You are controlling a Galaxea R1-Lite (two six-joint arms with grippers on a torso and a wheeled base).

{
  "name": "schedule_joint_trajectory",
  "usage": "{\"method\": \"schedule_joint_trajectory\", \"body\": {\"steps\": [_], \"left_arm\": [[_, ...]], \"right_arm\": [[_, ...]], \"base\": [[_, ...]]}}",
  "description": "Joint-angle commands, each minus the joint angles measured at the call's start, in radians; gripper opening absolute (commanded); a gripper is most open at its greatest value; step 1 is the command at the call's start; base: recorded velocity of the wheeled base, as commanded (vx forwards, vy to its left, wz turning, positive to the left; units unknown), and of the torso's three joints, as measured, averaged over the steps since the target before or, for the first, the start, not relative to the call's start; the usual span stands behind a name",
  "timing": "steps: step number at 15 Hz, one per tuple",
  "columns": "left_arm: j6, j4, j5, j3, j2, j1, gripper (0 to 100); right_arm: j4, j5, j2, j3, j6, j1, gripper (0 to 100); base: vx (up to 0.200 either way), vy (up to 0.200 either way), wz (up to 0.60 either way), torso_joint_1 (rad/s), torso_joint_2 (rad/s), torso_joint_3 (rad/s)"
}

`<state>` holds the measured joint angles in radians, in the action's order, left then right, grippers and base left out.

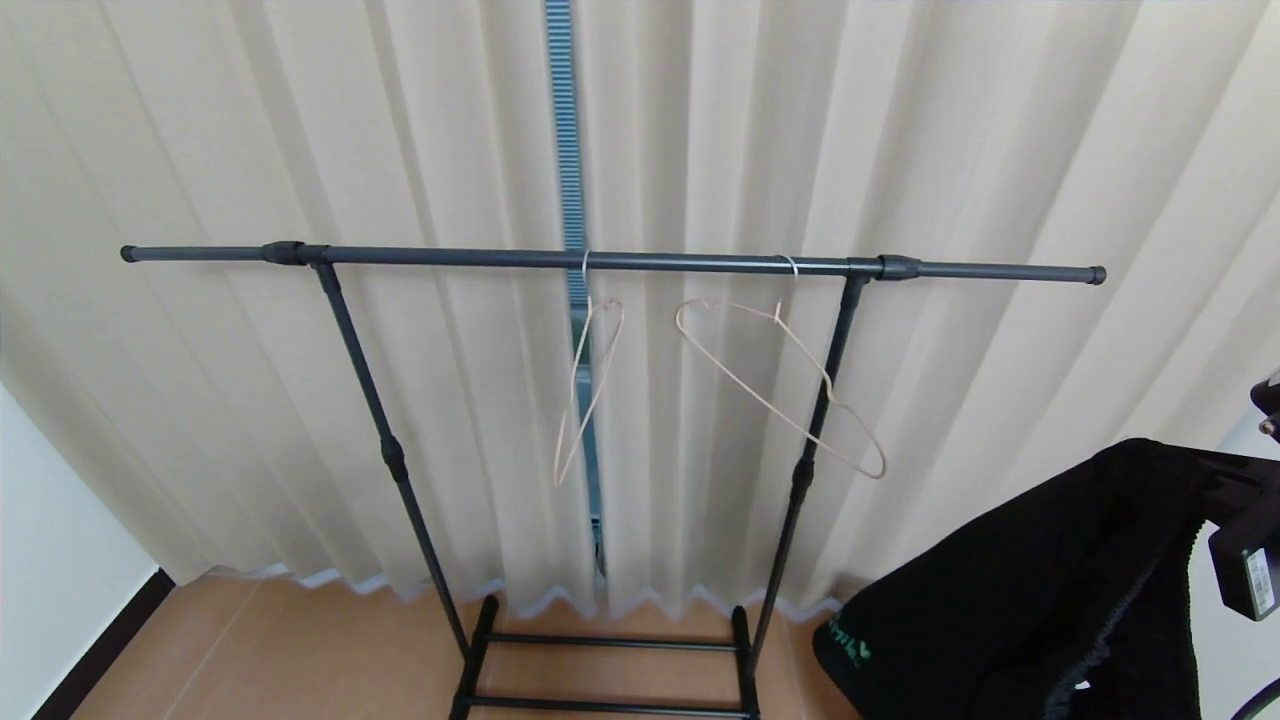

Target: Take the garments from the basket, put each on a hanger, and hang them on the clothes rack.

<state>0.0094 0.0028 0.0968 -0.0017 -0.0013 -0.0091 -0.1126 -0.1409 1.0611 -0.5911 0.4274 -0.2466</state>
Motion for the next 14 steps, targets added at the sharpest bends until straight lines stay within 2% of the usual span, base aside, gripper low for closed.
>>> {"method": "schedule_joint_trajectory", "body": {"steps": [1,4,8,14], "left_arm": [[0.000,0.000,0.000,0.000,0.001,0.000,100],[0.000,0.000,0.000,0.000,0.001,0.000,100],[0.000,0.000,0.000,0.000,0.001,0.000,100],[-0.002,0.000,-0.002,0.000,0.001,0.000,100]], "right_arm": [[-0.001,0.003,-0.006,0.002,0.001,0.000,0],[0.005,0.004,-0.006,0.002,0.002,-0.002,0],[-0.002,0.015,-0.012,0.014,0.002,-0.002,0],[-0.004,0.015,-0.021,0.030,0.005,-0.008,0]], "base": [[0.000,0.200,0.00,0.002,0.00,0.002],[0.000,0.200,0.00,-0.001,0.00,0.004],[0.000,0.000,-0.60,0.002,0.00,0.004],[0.000,0.000,0.00,0.000,0.00,0.000]]}}
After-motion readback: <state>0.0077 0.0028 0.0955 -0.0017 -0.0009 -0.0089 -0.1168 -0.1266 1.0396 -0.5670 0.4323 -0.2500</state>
